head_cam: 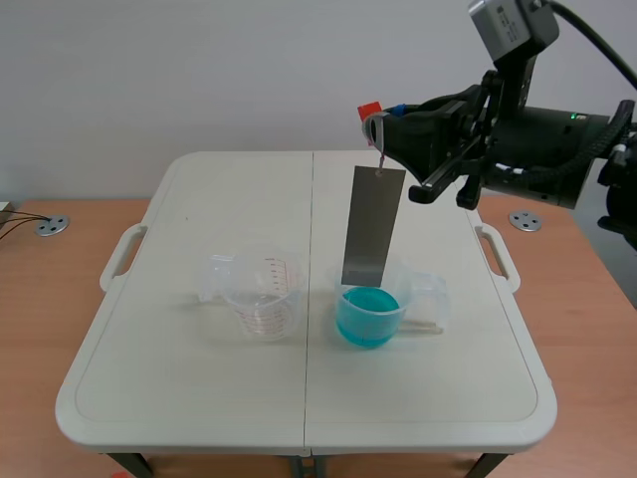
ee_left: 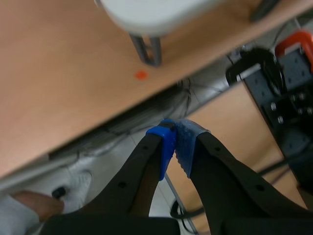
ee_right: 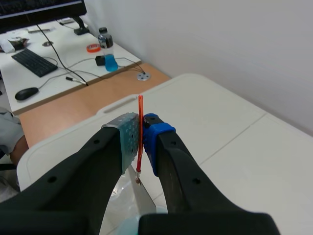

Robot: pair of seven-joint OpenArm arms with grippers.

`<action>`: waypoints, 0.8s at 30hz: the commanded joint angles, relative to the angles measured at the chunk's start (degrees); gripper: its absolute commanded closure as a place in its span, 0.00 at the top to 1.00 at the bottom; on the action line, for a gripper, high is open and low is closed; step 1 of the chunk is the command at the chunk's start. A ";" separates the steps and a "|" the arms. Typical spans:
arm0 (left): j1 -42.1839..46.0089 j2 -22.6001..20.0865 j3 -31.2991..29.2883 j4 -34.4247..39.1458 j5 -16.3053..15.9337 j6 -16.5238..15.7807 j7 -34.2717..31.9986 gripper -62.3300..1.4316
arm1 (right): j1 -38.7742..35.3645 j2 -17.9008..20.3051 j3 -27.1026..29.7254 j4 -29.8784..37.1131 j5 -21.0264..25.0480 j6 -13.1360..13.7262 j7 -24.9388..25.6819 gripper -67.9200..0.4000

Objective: Hold the metal plate by the orange handle, dip it into the blue solution, take it out and point at it, then put the plate back in the beaker on the left.
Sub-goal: 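Lower the plate into the blue solution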

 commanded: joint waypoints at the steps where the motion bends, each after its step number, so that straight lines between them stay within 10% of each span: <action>1: -0.50 0.37 2.34 -0.63 0.48 -0.31 -0.79 0.06 | 0.85 -0.46 -0.52 -0.52 0.02 0.48 1.55 0.02; 24: -5.46 2.12 19.63 -15.65 6.21 -0.35 -0.59 0.06 | 0.68 -3.02 -3.74 -9.70 -6.47 0.48 4.07 0.02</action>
